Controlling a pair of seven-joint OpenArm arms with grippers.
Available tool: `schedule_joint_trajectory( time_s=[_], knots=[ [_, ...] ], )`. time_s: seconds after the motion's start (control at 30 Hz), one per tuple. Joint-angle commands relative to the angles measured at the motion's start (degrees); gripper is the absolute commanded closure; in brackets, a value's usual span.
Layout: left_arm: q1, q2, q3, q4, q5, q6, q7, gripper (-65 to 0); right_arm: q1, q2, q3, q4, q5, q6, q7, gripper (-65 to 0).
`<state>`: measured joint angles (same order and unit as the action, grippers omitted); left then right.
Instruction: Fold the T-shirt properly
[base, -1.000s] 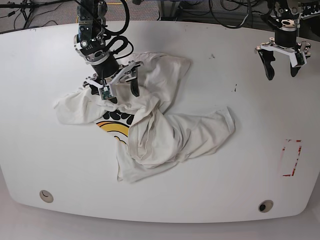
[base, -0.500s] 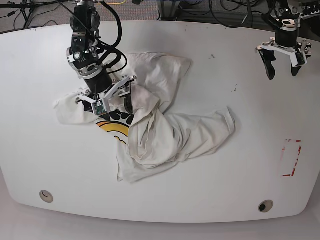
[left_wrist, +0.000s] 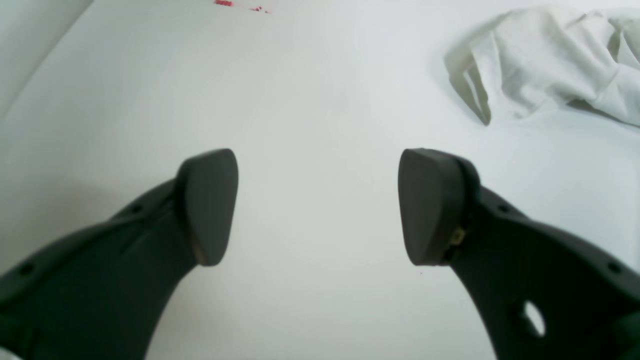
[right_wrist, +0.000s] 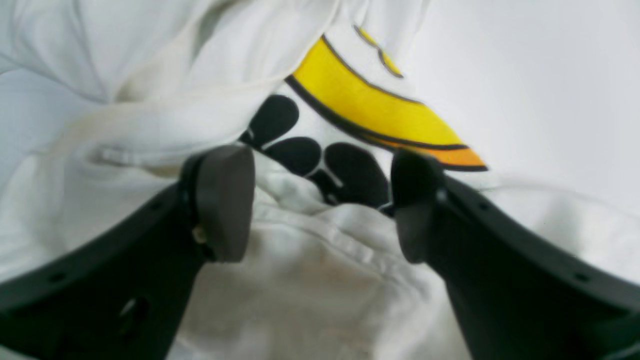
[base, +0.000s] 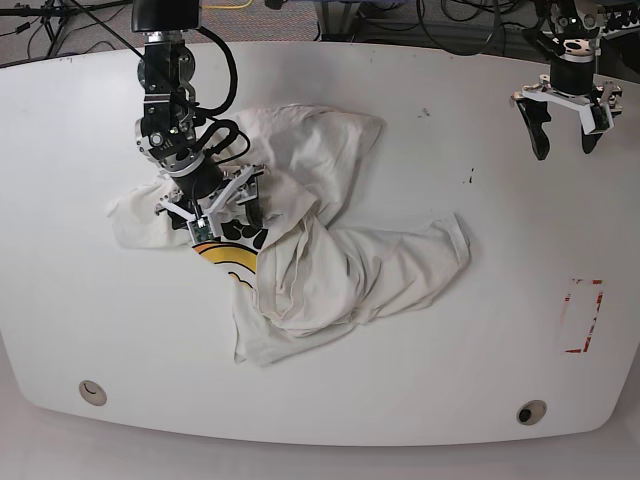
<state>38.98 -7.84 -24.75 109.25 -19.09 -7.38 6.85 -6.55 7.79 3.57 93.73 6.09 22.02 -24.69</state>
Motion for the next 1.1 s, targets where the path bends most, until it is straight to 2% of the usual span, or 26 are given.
schedule_joint_trajectory(
  time_s=[0.0,0.43,0.5,1.07],
  knots=[
    [0.2,-0.4,-0.5,0.8,0.1,0.2,-1.5,-46.7,0.9,0.0,-0.1,0.2,0.8,0.0,1.6,-41.1],
    [0.0,-0.5,-0.7,0.7,0.1,0.1,-2.1,-46.9,2.5,0.4,-1.9,-3.2,0.6,-0.1,1.2,-41.2],
    [-0.1,-0.6,-1.2,0.7,-0.2,-0.1,-2.1,-46.9,3.1,1.3,-4.7,-2.8,0.3,-0.2,1.1,-41.4],
    [0.0,-0.4,-2.3,0.6,0.1,-0.1,-2.3,-47.1,4.1,5.5,-10.0,-5.7,0.4,-0.2,1.3,-42.0]
  ],
)
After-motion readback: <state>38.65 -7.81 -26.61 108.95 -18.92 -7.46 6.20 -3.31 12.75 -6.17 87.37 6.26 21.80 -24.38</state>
